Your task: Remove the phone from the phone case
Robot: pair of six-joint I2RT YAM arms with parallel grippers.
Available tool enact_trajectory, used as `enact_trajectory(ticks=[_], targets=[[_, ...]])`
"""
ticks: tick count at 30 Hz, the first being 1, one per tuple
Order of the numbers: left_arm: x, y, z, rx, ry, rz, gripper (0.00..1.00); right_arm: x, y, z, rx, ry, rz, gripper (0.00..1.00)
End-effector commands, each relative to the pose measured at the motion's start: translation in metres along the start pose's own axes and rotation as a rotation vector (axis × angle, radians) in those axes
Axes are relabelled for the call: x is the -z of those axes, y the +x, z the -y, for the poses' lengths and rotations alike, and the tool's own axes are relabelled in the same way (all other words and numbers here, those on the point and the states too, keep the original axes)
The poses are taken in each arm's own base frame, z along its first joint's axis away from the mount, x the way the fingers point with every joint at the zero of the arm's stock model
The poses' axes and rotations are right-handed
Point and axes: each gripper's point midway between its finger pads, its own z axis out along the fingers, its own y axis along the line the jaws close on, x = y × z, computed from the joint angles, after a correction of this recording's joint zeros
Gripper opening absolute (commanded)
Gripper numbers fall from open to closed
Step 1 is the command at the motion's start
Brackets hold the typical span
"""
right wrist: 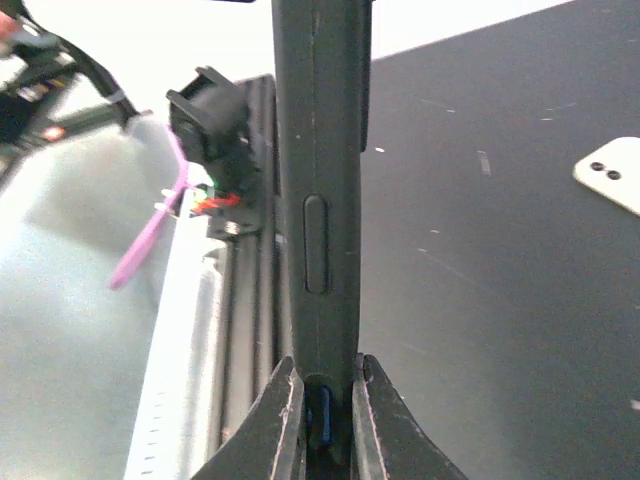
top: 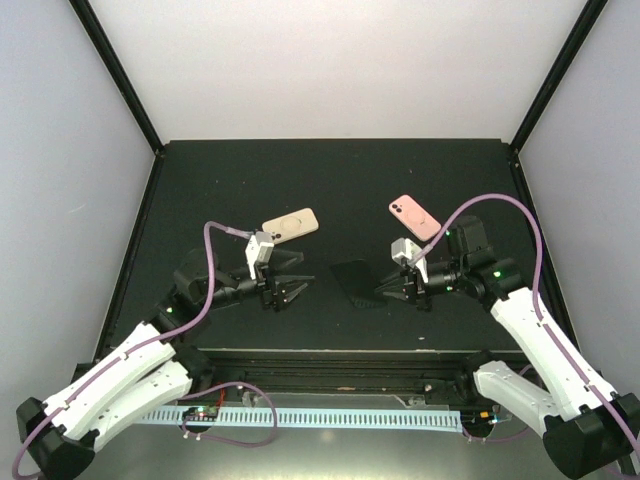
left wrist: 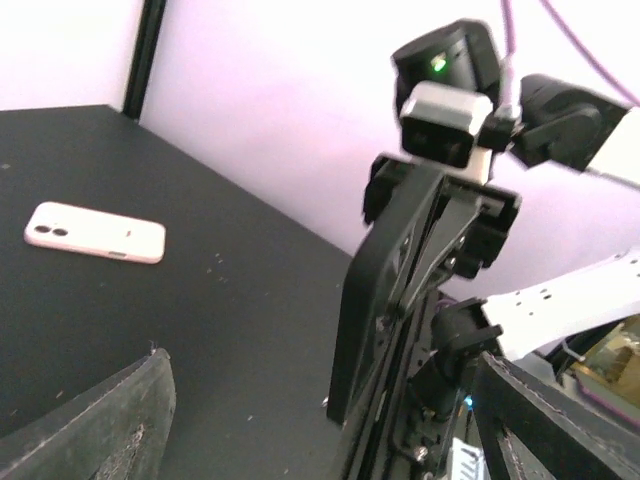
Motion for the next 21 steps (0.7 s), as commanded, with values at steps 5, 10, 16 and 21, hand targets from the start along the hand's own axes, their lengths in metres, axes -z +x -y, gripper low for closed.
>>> enact_trajectory(ticks=[5, 10, 16, 21], targets=[[-0.029, -0.026, 0.046, -0.025, 0.228, 0.070, 0.82, 0.011, -0.028, -0.033, -0.077, -0.260, 0.268, 0.01], [-0.055, -0.024, 0.064, -0.033, 0.286, 0.026, 0.75, 0.016, -0.027, -0.031, -0.101, -0.246, 0.295, 0.01], [-0.069, -0.029, 0.067, -0.002, 0.311, 0.030, 0.62, 0.016, -0.026, -0.033, -0.103, -0.259, 0.297, 0.01], [-0.073, -0.034, 0.067, -0.002, 0.302, 0.032, 0.46, 0.017, -0.025, -0.038, -0.087, -0.274, 0.300, 0.01]])
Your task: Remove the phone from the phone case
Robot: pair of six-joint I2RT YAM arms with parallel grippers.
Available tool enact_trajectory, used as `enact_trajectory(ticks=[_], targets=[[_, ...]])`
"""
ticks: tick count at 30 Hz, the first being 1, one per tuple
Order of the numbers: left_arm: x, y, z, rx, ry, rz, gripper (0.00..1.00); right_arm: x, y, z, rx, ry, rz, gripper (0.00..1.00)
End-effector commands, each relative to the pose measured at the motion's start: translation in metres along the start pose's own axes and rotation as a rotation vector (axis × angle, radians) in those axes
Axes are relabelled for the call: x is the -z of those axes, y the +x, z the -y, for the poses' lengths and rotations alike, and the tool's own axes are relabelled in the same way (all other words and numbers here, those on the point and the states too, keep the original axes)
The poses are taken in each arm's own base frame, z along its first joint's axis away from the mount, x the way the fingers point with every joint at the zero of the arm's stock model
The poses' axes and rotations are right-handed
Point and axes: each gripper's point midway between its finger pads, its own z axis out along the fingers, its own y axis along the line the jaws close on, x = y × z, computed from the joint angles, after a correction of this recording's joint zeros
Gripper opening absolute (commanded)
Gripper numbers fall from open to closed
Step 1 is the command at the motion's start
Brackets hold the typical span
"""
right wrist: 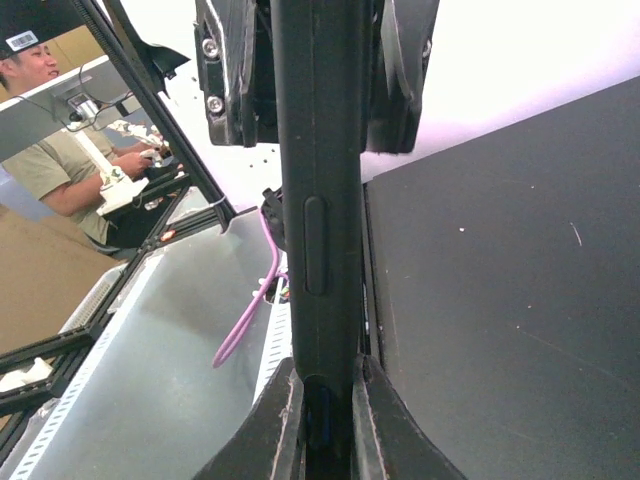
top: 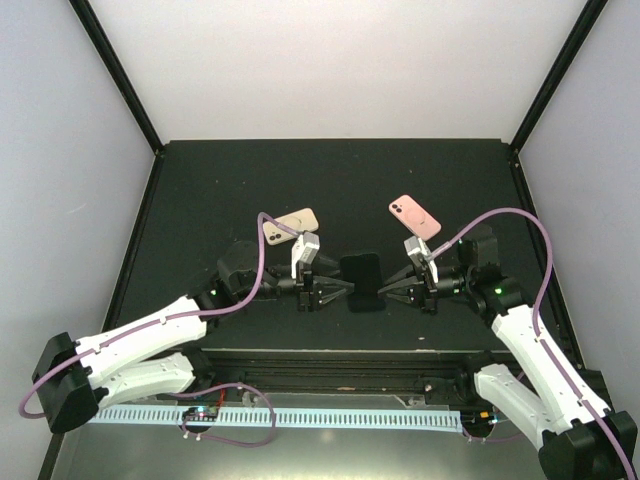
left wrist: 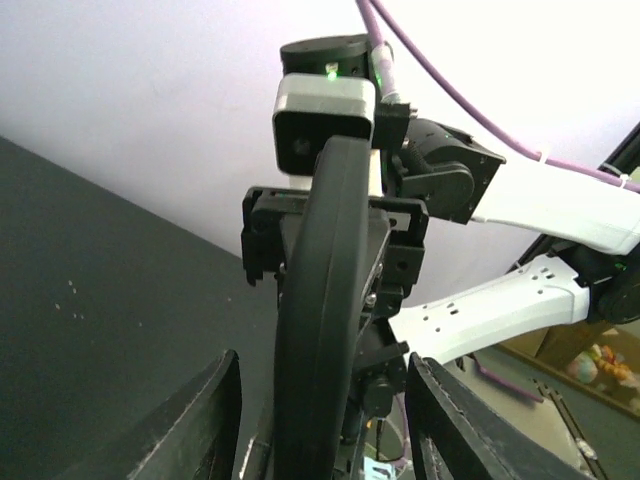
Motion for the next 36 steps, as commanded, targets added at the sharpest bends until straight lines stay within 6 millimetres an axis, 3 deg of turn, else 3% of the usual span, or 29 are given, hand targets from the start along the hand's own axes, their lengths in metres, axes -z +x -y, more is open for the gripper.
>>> enact_trajectory(ticks=[1, 16, 21, 36], targets=[[-0.002, -0.034, 0.019, -0.066, 0.045, 0.080, 0.42, 0.003, -0.009, -0.016, 0.077, -0.064, 0.028, 0.01], [-0.004, -0.036, 0.016, -0.136, 0.007, 0.045, 0.25, 0.002, -0.006, -0.011, 0.059, -0.055, 0.024, 0.01], [-0.012, -0.031, 0.016, -0.141, 0.024, -0.012, 0.33, 0.001, -0.006, -0.010, 0.050, -0.055, 0.022, 0.01], [-0.014, -0.025, 0.018, -0.158, 0.067, 0.027, 0.27, 0.001, -0.010, -0.012, 0.031, -0.077, 0.032, 0.01]])
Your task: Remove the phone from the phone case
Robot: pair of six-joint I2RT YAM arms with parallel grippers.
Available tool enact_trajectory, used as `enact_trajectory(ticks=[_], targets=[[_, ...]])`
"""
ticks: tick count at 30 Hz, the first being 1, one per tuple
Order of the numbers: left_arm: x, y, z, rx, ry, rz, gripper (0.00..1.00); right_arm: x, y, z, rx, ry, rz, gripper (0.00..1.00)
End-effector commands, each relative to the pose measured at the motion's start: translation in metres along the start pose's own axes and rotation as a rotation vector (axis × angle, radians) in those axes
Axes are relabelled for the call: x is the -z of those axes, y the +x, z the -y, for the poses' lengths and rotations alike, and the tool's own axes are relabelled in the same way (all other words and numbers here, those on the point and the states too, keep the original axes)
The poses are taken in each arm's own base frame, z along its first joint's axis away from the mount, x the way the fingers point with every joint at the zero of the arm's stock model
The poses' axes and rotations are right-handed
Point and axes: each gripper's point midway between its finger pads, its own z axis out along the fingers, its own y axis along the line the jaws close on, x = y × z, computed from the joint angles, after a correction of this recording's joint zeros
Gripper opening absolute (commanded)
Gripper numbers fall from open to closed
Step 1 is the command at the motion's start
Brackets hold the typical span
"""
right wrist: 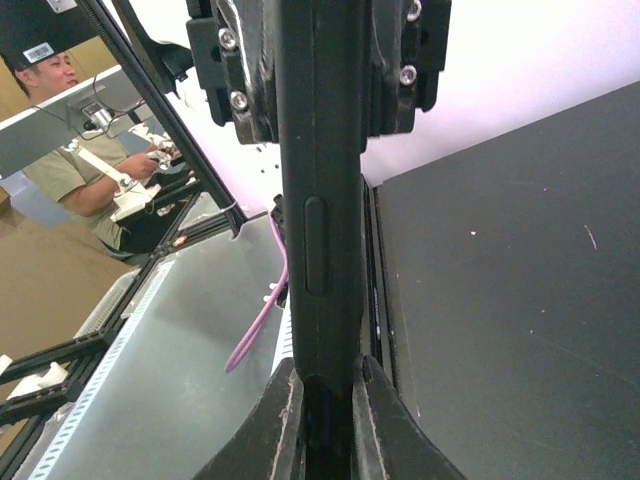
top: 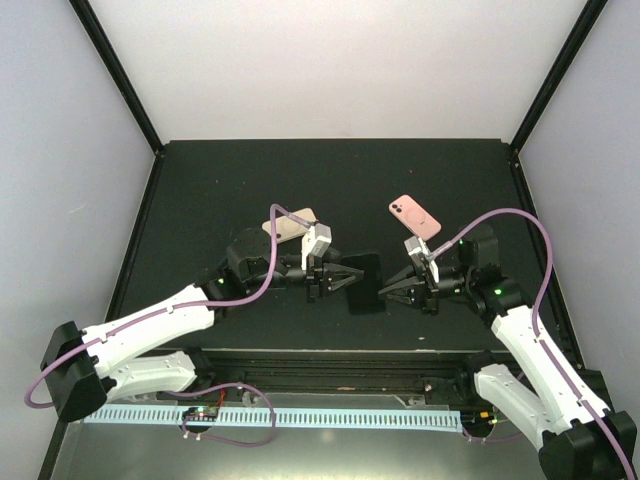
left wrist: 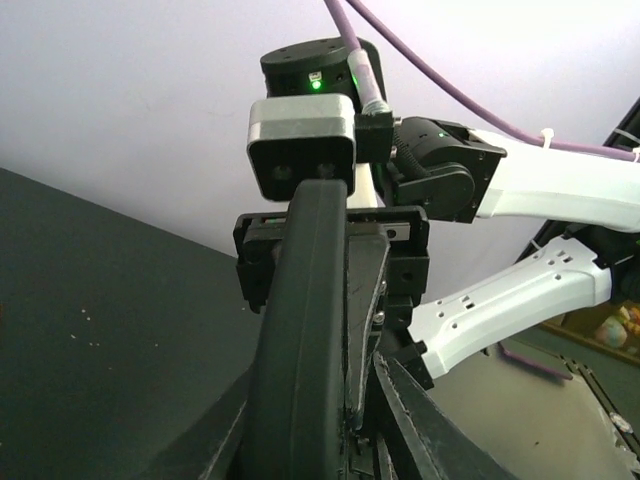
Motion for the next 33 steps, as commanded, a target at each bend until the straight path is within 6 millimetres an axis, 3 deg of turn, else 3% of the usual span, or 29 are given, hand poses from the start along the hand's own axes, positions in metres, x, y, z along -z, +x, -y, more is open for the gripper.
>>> enact_trajectory(ticks=[1, 19, 22, 24, 26, 30, 33], targets=[[0.001, -0.011, 0.012, -0.041, 0.055, 0.059, 0.27, 0.001, -0.009, -0.009, 0.048, -0.052, 0.022, 0.01], [0.001, -0.015, 0.019, -0.034, 0.098, 0.079, 0.07, 0.002, -0.009, -0.009, 0.062, -0.038, 0.022, 0.04], [0.004, -0.019, 0.021, -0.026, 0.096, 0.084, 0.05, 0.002, -0.007, -0.011, 0.073, -0.039, 0.019, 0.24], [0.006, -0.025, 0.022, -0.030, 0.104, 0.084, 0.05, 0.002, -0.006, -0.014, 0.118, -0.038, 0.010, 0.55], [0.008, -0.034, 0.020, -0.016, 0.109, 0.043, 0.04, 0.004, -0.007, -0.017, 0.195, -0.007, -0.013, 0.73], [0.014, -0.052, 0.012, 0.038, 0.133, -0.065, 0.04, 0.008, 0.001, -0.021, 0.330, 0.038, -0.096, 0.92], [0.017, -0.062, 0.012, 0.066, 0.170, -0.088, 0.03, 0.011, 0.011, -0.015, 0.404, 0.086, -0.197, 0.94]])
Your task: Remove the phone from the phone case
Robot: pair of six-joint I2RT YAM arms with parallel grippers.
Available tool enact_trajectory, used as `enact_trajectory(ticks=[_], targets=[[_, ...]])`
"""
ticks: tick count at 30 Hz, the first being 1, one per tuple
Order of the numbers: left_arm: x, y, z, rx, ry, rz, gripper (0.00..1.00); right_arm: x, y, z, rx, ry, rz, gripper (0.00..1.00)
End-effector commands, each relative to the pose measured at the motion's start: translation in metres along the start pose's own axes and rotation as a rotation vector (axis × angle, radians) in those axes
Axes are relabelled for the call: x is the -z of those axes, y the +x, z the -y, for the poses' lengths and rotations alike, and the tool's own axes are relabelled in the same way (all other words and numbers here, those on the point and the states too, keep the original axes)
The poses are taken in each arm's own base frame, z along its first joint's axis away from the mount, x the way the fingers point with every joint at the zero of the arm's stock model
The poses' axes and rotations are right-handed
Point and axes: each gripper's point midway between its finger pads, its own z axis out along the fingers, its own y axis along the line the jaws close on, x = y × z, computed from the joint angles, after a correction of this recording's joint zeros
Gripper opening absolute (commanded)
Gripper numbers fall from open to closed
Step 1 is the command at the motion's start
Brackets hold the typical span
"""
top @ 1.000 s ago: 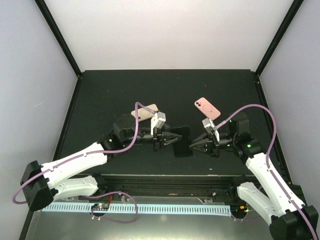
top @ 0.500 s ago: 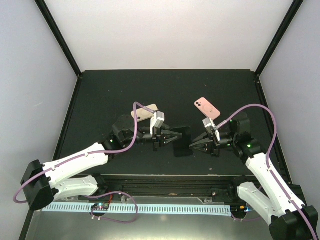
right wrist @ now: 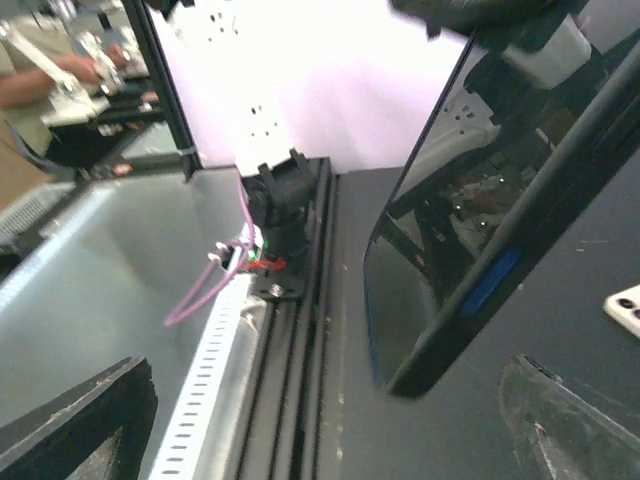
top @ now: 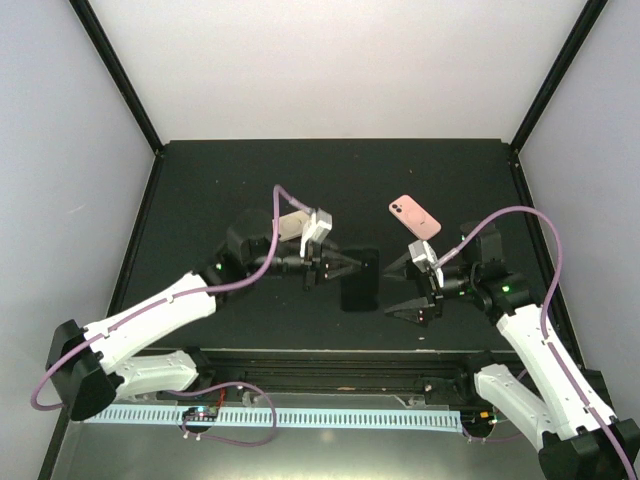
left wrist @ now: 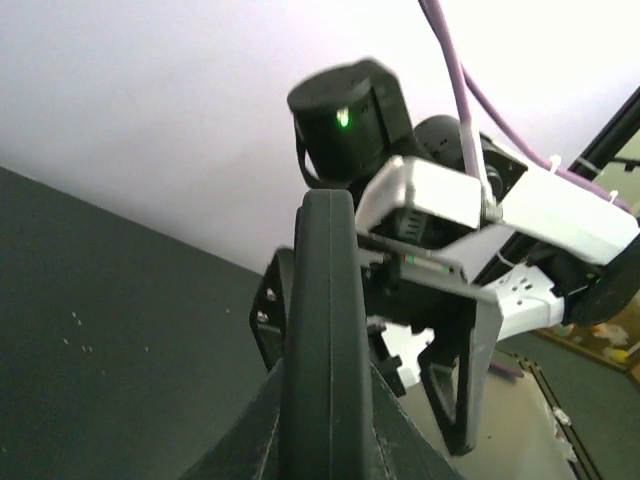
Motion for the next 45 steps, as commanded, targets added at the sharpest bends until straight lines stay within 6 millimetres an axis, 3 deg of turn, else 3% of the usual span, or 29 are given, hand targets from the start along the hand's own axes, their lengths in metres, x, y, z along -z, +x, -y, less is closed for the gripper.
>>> enact_trajectory(ticks=[1, 4, 7, 13, 20, 31, 45], targets=[[0.011, -0.028, 0.029, -0.018, 0.132, -0.031, 0.03, 0.004, 0.025, -0.001, 0.142, 0.046, -0.171, 0.94], [0.009, -0.029, 0.038, 0.017, 0.205, -0.049, 0.03, 0.003, 0.025, 0.005, 0.134, 0.057, -0.226, 0.88], [0.009, -0.025, 0.047, 0.004, 0.305, -0.074, 0.04, -0.004, 0.012, 0.012, 0.067, 0.052, -0.208, 0.78], [0.019, -0.019, 0.023, 0.044, 0.287, -0.019, 0.02, -0.023, 0.011, 0.002, 0.153, 0.013, -0.241, 0.67], [0.020, -0.013, -0.009, 0.190, 0.282, 0.022, 0.01, -0.023, 0.009, -0.005, 0.186, 0.028, -0.230, 0.60], [0.024, -0.013, -0.006, 0.172, 0.283, 0.039, 0.01, -0.031, -0.004, -0.001, 0.127, 0.015, -0.192, 0.53], [0.024, -0.010, -0.005, 0.205, 0.294, 0.020, 0.02, -0.036, 0.013, 0.016, 0.176, 0.042, -0.303, 0.32]])
